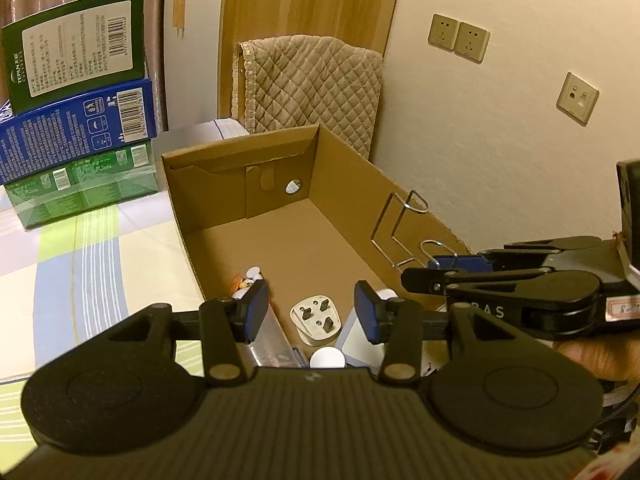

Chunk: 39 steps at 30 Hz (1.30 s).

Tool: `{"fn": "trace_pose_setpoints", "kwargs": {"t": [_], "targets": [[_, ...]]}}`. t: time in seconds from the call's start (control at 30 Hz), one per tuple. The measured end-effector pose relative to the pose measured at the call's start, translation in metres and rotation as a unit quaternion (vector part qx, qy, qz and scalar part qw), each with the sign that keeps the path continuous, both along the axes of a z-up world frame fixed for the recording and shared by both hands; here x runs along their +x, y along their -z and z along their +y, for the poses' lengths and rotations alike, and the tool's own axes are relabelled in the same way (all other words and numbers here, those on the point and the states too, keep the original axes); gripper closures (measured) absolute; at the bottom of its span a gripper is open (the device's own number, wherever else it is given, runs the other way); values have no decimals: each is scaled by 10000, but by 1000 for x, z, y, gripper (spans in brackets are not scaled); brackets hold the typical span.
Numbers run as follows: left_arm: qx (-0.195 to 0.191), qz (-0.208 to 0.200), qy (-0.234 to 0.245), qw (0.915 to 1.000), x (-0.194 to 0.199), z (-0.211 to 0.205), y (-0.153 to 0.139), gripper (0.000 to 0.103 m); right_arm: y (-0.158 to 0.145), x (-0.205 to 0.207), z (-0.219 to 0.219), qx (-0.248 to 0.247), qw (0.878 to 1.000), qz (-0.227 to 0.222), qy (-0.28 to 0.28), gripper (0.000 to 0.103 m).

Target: Organize rigid objects

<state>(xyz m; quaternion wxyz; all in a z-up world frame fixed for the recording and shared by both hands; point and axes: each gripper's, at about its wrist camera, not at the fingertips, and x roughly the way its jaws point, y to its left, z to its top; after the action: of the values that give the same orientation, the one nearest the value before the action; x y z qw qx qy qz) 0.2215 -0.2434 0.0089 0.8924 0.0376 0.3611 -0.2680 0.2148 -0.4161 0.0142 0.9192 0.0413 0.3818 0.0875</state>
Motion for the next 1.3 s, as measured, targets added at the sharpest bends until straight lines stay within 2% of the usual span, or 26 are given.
{"fn": "trace_pose_setpoints", "kwargs": {"t": [0.57, 0.73, 0.83, 0.9, 0.97, 1.13, 1.3], "targets": [[35, -122, -10, 9999, -2, 1, -4, 61, 6, 7, -2, 31, 9999, -8, 99, 79], [86, -228, -59, 9997, -8, 4, -8, 61, 3, 4, -7, 116, 9996, -160, 200, 74], [65, -327, -162, 9993, -14, 9, -12, 55, -3, -3, -9, 101, 9994, -254, 221, 72], [18, -377, -253, 9990, -20, 13, -14, 43, -7, -12, -11, 120, 9992, -315, 225, 70], [-27, -436, -350, 9984, -27, 18, -17, 40, -11, -21, -12, 153, 9989, -365, 250, 67], [-130, -485, -622, 9968, -48, 32, -24, 23, -25, -50, -14, 260, 9980, -496, 293, 50], [-206, -442, -924, 9945, -72, 48, -31, 13, -38, -80, -13, 362, 9972, -538, 360, 42]]}}
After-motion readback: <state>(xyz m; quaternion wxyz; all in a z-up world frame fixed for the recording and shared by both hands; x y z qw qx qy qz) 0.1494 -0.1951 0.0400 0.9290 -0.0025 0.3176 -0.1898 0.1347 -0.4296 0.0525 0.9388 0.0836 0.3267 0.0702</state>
